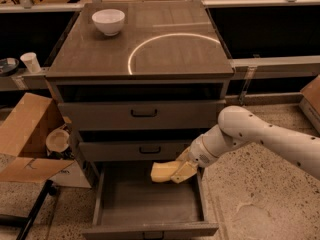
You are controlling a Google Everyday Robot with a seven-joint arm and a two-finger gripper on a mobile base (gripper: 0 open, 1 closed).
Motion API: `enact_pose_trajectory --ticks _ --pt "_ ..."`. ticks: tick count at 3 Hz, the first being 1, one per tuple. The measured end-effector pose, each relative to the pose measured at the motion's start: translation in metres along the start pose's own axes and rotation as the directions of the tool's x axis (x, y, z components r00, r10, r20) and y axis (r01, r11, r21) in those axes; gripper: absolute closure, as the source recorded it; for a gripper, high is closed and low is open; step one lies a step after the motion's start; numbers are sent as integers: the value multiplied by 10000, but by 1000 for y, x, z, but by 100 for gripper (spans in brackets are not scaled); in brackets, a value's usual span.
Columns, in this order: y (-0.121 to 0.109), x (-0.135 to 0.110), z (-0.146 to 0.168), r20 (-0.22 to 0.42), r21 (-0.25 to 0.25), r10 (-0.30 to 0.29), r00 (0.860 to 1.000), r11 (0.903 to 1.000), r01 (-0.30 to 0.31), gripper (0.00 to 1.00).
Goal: Place sponge into bottom drawer
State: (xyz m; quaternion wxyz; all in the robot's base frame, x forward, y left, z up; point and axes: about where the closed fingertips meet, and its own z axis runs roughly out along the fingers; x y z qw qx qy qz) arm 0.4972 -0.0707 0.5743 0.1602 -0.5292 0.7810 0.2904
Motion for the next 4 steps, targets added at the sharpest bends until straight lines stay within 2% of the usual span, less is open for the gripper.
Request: enact_pose_trajectory --ticks 1,2,3,4 --pt "-7 8 26 61 -221 638 9979 9977 -636 100" --pt "-18 46 87 -250 -320 1446 9892 9889 -1453 100" --pt "-41 98 154 -188 -254 2198 9754 9751 -2203 100" --pt "-65 147 215 -173 -605 2916 9564 9545 -2922 83"
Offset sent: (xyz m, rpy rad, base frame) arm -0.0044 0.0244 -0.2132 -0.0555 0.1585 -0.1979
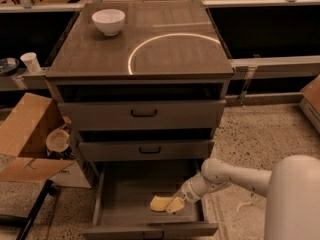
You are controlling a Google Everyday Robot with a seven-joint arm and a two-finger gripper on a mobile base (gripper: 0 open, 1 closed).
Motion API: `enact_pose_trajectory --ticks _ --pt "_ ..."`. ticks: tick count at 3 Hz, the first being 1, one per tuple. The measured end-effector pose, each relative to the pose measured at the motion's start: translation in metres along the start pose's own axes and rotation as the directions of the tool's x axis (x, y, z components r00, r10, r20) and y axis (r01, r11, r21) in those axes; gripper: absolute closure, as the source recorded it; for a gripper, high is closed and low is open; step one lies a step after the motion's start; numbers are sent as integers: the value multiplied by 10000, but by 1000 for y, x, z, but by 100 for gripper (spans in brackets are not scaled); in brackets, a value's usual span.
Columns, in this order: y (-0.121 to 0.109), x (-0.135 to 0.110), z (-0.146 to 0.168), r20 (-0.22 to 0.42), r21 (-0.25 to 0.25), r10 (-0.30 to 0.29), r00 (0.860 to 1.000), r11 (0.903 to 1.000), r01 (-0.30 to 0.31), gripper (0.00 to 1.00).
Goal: Place sponge into bottom drawer
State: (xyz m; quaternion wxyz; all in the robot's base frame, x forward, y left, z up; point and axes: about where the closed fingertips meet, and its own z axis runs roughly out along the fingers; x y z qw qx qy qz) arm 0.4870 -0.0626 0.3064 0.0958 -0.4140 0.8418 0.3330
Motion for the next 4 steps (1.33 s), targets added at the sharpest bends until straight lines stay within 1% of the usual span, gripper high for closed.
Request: enact_pose_trajectory --ticks 1,2,3,4 --pt "-39 33 48 50 -445 736 9973 9963 -733 59" --pt "-71 57 81 142 -767 1163 9931 9904 -1149 28" --pt "-85 65 90 237 -809 1168 9929 9901 -1146 5" --pt "-93 64 85 502 -703 879 9949 9940 -842 0"
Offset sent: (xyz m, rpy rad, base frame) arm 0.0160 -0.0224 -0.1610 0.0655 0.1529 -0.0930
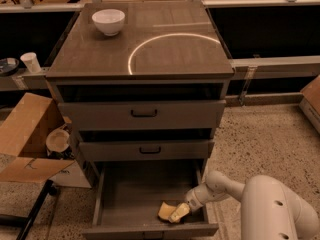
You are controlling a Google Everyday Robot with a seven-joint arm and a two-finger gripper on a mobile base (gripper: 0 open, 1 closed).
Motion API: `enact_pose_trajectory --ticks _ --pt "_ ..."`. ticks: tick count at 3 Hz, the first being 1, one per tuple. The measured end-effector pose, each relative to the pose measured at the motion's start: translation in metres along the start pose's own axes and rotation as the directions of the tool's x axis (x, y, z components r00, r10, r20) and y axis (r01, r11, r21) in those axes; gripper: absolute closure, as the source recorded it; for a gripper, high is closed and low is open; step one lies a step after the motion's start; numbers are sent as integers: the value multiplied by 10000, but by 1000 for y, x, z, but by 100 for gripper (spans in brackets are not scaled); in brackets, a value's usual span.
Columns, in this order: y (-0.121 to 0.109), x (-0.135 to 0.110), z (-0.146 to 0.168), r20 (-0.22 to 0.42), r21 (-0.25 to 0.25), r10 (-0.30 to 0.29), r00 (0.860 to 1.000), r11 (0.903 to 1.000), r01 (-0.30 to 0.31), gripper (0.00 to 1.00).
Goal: Place sponge into bottom drawer
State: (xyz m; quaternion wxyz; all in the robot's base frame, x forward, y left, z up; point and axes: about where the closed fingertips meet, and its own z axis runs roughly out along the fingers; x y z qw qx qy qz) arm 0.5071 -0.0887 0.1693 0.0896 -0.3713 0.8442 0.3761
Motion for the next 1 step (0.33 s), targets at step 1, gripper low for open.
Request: enact_pose_trajectory --ticks 1 --pt "0 -9 -15 261 232 -495 9984 9985 489 0"
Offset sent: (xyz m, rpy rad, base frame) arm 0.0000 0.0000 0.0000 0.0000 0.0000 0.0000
